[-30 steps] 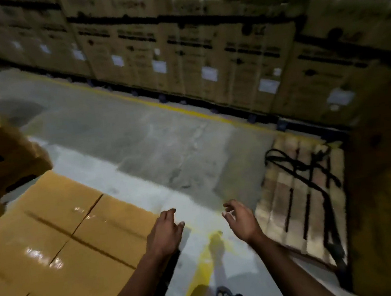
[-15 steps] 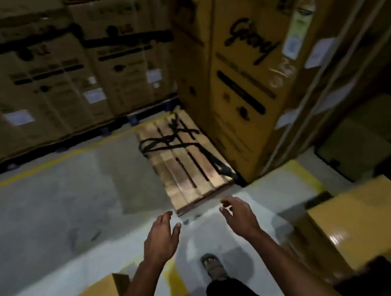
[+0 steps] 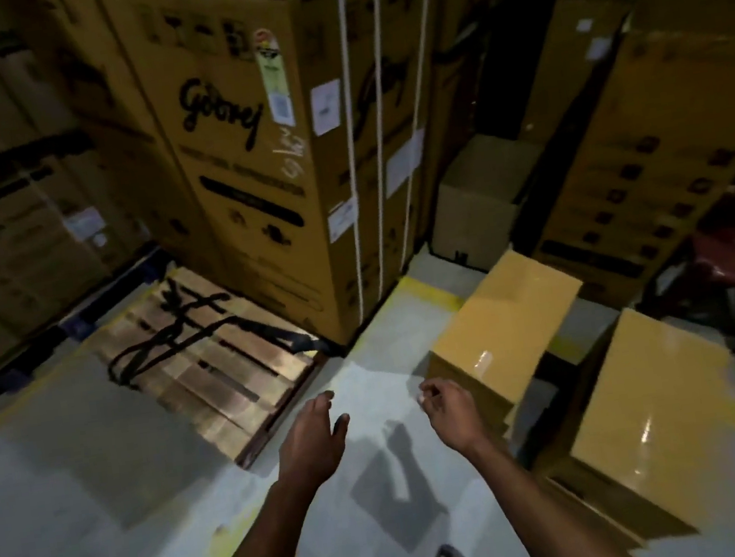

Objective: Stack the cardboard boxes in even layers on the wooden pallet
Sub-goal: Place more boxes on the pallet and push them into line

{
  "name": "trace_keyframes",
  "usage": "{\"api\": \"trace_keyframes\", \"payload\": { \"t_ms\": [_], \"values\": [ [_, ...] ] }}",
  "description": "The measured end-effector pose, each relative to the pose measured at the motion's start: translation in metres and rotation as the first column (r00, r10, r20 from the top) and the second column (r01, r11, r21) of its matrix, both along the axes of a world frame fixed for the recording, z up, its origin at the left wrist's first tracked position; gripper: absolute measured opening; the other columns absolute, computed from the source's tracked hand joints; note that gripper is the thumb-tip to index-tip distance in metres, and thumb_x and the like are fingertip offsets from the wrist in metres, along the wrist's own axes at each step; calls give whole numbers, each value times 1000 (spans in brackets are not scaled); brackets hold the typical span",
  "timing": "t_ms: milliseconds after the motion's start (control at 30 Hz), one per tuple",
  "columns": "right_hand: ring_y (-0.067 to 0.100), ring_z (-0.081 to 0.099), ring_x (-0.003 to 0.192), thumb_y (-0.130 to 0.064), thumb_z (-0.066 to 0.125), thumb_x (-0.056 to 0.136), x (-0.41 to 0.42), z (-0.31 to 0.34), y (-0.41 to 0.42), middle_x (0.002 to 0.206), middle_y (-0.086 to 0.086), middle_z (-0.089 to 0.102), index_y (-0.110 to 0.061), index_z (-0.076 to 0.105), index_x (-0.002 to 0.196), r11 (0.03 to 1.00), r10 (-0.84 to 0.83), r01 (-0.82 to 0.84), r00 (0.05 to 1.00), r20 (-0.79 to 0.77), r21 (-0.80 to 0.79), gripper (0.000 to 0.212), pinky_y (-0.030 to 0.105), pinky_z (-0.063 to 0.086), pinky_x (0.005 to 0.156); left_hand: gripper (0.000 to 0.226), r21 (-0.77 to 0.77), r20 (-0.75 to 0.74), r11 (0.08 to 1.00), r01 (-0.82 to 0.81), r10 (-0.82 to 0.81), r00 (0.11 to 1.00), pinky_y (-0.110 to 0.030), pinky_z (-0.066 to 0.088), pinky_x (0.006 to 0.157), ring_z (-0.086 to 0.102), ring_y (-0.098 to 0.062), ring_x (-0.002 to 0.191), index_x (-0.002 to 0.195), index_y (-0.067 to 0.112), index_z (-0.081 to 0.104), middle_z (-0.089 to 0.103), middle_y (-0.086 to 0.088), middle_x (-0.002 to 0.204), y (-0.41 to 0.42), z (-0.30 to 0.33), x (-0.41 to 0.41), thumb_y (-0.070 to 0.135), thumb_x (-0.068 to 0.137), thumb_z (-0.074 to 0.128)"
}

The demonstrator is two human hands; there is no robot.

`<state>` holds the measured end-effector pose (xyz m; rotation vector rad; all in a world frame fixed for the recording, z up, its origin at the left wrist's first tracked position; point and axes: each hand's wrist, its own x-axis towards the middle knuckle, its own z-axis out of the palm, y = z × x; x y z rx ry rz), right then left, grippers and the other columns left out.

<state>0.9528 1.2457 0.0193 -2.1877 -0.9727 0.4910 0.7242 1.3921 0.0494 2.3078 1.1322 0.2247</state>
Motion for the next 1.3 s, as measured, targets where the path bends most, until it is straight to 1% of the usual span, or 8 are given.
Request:
{"api": "trace_keyframes", "payload": {
  "t_ms": [67,200,367,633,867,967,1100,1300],
  "values": [
    [13,60,96,-30,63,99,20,4,-13,104,-7,64,-21,70,117,1000,-28,28,1000,4,-5,21,30,48,83,51,6,-6,1000,24,-24,1000,-34,51,100,59,-18,127,147,18,49,60,-2,142,-5,-2,21,45,104,55],
    [23,64,100,-26,62,99,70,4,-43,110,2,68,-20,70,114,996,-86,86,996,8,2,18,35,51,83,49,60,-37,994,94,-92,995,-36,52,98,60,-21,123,145,20,49,61,-2,139,-22,-4,76,46,103,55],
    [21,66,95,-28,60,98,117,-7,-87,109,-2,68,-28,67,111,978,-201,201,980,-6,-50,15,36,55,83,49,28,-43,986,164,-163,986,-41,54,97,62,-24,122,143,20,50,63,-4,137,-46,-10,138,46,102,56],
    [18,66,96,-29,64,99,156,-16,-114,102,-6,70,-24,69,112,935,-352,348,933,-75,-61,16,34,55,84,51,6,-61,942,334,-333,941,-47,56,94,65,-29,118,144,18,50,64,-8,135,-47,-9,218,43,101,60],
    [17,64,91,-27,67,98,182,-16,-102,102,-5,66,-18,69,118,900,-432,423,897,-88,-103,22,26,47,78,51,-31,-75,889,456,-457,886,-48,56,91,63,-32,117,145,15,48,62,-11,134,-20,-23,283,40,102,59],
    [18,66,97,-29,67,98,198,-22,-89,107,-3,70,-19,69,119,880,-468,455,879,-89,-132,23,32,55,82,50,-58,-76,856,514,-517,853,-49,56,91,62,-33,119,145,16,48,61,-12,134,-4,-33,308,39,102,59],
    [19,67,100,-28,67,98,220,-28,-59,112,-2,71,-21,69,118,822,-558,536,826,-82,-194,21,36,57,84,51,-94,-99,816,570,-578,810,-48,54,95,60,-35,122,146,15,46,59,-13,138,31,-42,351,39,103,57],
    [21,66,104,-26,66,99,255,-36,-14,114,2,72,-18,69,119,750,-651,617,753,-100,-237,22,28,51,86,51,-126,-131,745,655,-667,734,-48,53,97,60,-34,122,146,15,45,60,-14,138,83,-60,407,38,103,57]
  ]
}}
